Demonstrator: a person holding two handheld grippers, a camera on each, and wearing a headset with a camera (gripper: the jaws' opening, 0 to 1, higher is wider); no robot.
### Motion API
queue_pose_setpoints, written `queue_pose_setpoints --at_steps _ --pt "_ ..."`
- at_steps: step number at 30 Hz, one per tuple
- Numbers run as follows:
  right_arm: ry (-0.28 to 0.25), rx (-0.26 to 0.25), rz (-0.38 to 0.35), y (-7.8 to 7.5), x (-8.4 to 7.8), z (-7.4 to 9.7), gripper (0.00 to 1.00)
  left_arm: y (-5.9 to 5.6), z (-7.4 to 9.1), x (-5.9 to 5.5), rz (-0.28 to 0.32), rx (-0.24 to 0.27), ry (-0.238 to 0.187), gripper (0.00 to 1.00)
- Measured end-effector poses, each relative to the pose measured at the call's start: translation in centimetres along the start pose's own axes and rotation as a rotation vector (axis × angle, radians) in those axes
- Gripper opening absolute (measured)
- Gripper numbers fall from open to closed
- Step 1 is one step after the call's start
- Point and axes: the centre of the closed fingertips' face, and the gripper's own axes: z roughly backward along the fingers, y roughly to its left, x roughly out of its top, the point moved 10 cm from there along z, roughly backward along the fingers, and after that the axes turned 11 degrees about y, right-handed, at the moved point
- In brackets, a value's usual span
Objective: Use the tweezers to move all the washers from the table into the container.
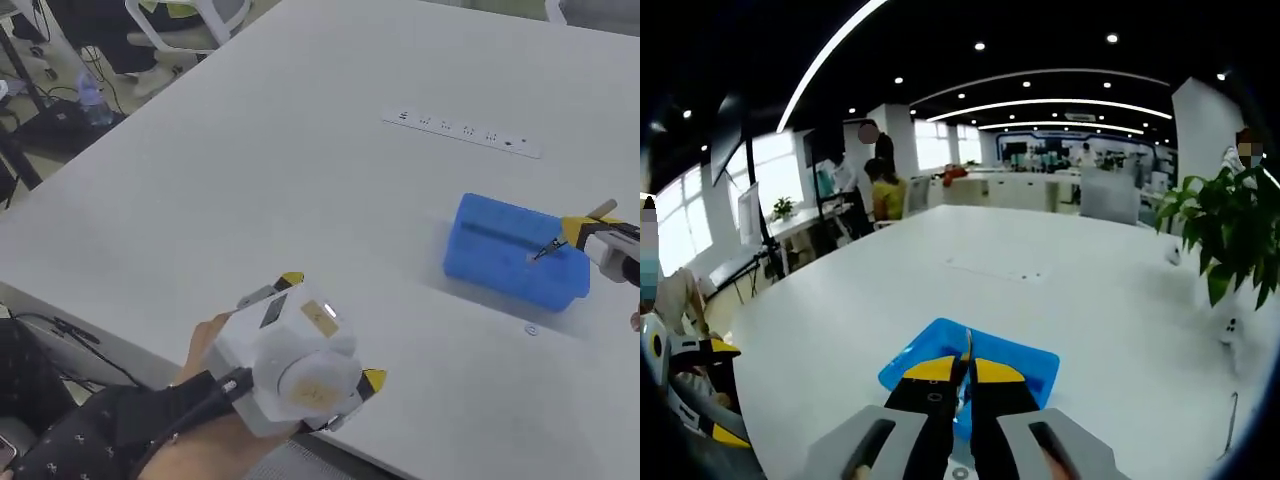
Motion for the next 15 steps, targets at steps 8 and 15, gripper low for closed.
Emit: queue_pose_setpoints --at_steps 8,15 --pt "0.028 -0.045 0.012 -0.4 -0.8 -1.3 0.0 -0.1 0.0 0.0 -0.005 -0.002 0.004 0.79" --pt "0.061 -0.06 0.009 -0.5 -1.7 -2.6 0.01 -0.1 -0.1 -0.1 -0.012 0.0 0.015 0.79"
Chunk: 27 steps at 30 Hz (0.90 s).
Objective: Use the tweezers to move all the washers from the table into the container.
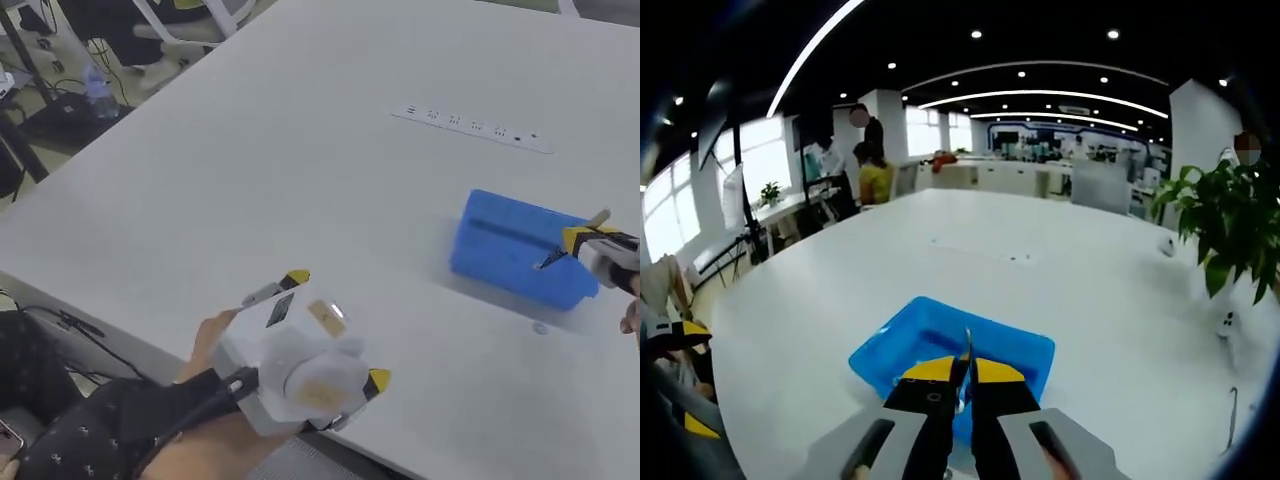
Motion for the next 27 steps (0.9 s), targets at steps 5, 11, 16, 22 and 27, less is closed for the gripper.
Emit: queue_pose_setpoints --at_steps 5,11,16,22,27 --pt "0.023 -0.026 0.031 0.1 -0.6 -0.6 0.01 0.0 0.0 0.0 0.004 0.0 0.002 0.78" --pt "0.049 -0.036 0.05 0.1 -1.1 -1.1 0.01 0.0 0.0 0.0 -0.005 0.004 0.002 0.79" --pt "0.057 -0.041 0.055 0.1 -1.3 -1.2 0.01 -0.1 0.0 0.1 -0.009 -0.003 0.0 0.79" --pt "0.049 -0.05 0.069 0.1 -1.5 -1.2 0.01 0.0 0.1 0.1 0.009 -0.009 -0.014 0.79" --pt "0.044 -0.048 0.058 0.1 -1.6 -1.1 0.03 0.0 0.1 0.1 0.004 -0.006 -0.01 0.79"
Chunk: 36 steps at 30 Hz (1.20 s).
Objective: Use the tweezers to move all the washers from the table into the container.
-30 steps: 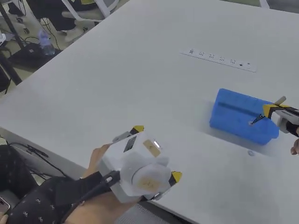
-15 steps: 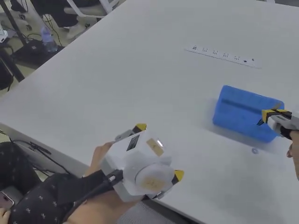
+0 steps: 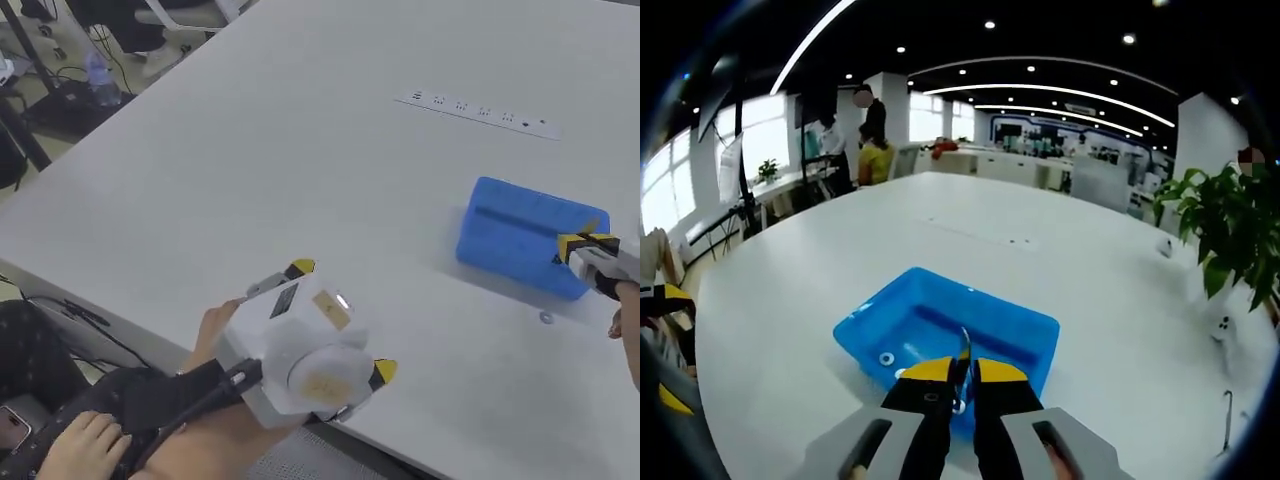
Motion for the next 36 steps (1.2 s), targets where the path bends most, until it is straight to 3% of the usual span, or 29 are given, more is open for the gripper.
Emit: queue_pose_setpoints --at_steps 6,13,17,21,29,36 --pt "0.001 0.018 -0.034 -0.2 0.0 0.4 0.03 0.0 0.0 0.0 -0.001 0.001 0.0 0.79" --pt "-0.083 0.023 -0.066 -0.4 1.5 2.4 0.03 -0.1 0.0 0.0 -0.013 -0.003 0.002 0.79" --pt "-0.143 0.039 -0.092 -0.2 2.0 4.3 0.03 0.2 0.3 0.2 0.014 0.016 -0.034 0.81" --pt "-0.164 0.049 -0.093 0.1 1.9 5.7 0.03 0.3 0.4 0.3 0.031 0.009 -0.05 0.82" --pt "-0.163 0.055 -0.112 0.8 0.0 7.6 0.03 0.2 0.5 0.4 0.022 0.006 -0.067 0.87" --pt "-0.119 0.059 -0.137 1.0 -2.3 7.0 0.03 0.0 0.6 0.6 0.025 -0.015 -0.095 0.93"
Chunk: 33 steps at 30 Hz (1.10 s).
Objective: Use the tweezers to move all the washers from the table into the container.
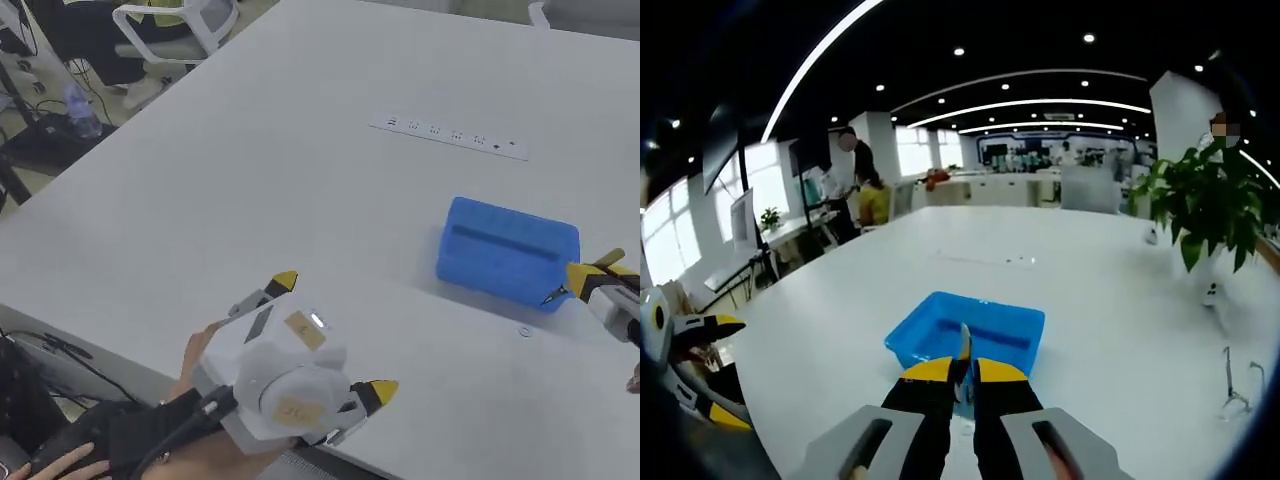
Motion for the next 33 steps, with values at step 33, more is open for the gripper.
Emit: queue_pose_setpoints --at_steps 33 --pt "0.094 -0.032 0.028 -0.3 -2.4 -2.9 0.03 0.0 -0.4 -0.2 0.009 -0.008 0.002 0.99"
